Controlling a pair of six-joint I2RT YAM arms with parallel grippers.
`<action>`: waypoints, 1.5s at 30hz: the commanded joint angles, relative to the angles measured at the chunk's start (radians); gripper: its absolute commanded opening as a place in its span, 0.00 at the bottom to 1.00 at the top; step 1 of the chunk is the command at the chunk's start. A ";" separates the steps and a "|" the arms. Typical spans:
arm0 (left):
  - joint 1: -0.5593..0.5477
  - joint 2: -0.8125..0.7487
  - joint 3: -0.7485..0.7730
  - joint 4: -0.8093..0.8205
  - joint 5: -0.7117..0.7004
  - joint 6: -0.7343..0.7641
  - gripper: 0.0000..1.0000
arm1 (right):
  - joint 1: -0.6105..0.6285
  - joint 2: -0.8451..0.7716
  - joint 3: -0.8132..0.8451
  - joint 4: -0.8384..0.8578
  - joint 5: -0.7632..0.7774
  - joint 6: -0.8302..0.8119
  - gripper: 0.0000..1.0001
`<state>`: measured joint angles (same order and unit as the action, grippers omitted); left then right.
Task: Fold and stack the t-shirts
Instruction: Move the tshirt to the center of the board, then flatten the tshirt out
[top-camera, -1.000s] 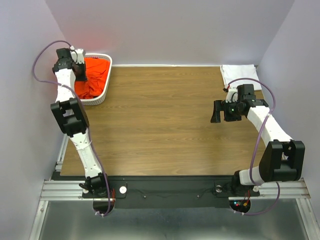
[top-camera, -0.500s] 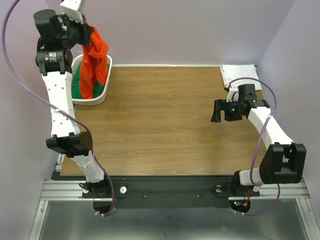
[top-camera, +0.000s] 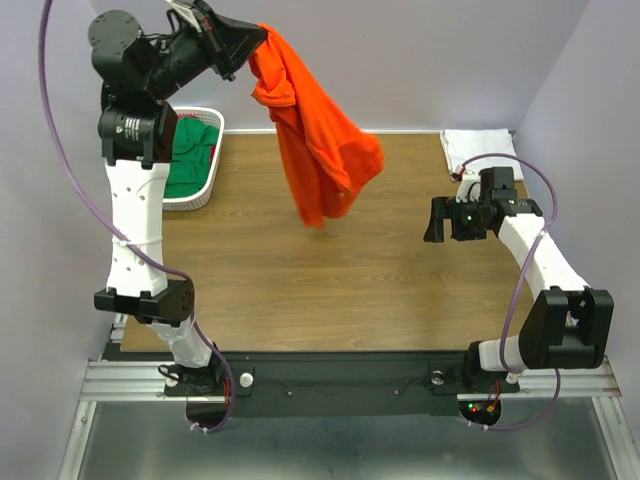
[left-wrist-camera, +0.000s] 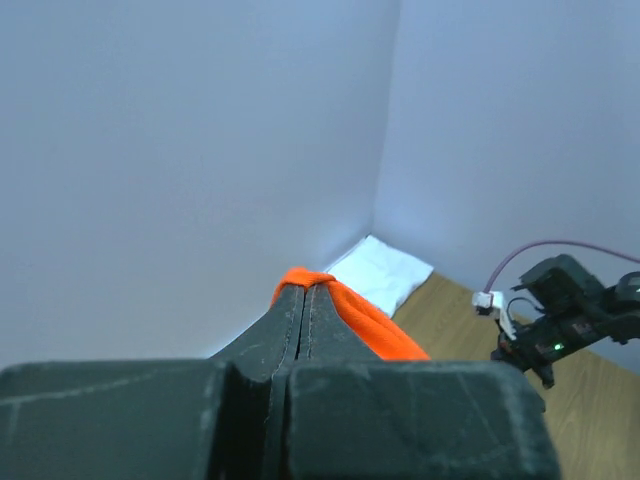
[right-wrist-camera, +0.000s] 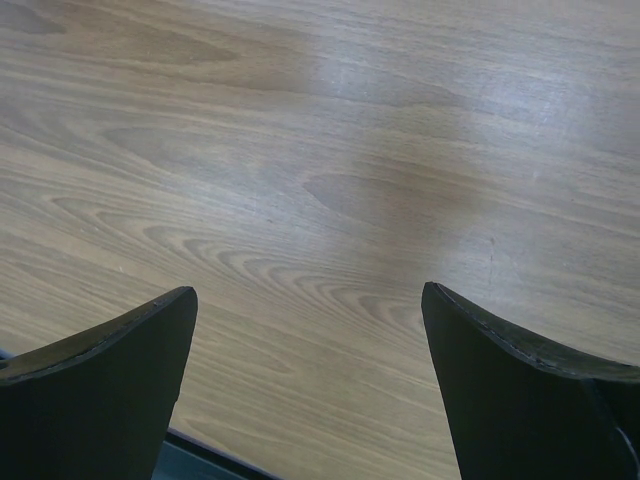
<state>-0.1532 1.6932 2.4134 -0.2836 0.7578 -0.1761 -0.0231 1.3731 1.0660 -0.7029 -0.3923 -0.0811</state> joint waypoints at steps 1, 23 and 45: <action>0.087 -0.093 -0.063 0.219 0.133 -0.186 0.00 | -0.014 -0.042 0.057 0.033 0.004 0.007 1.00; 0.209 -0.145 -1.132 -0.253 -0.073 0.690 0.66 | 0.023 0.116 0.008 -0.075 -0.180 -0.143 0.75; -0.381 0.025 -1.284 -0.011 -0.350 0.794 0.75 | 0.226 0.405 -0.005 -0.020 -0.235 -0.129 0.42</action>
<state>-0.5034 1.6966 1.1419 -0.3580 0.4519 0.6010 0.1905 1.7580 1.0466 -0.7444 -0.6151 -0.2111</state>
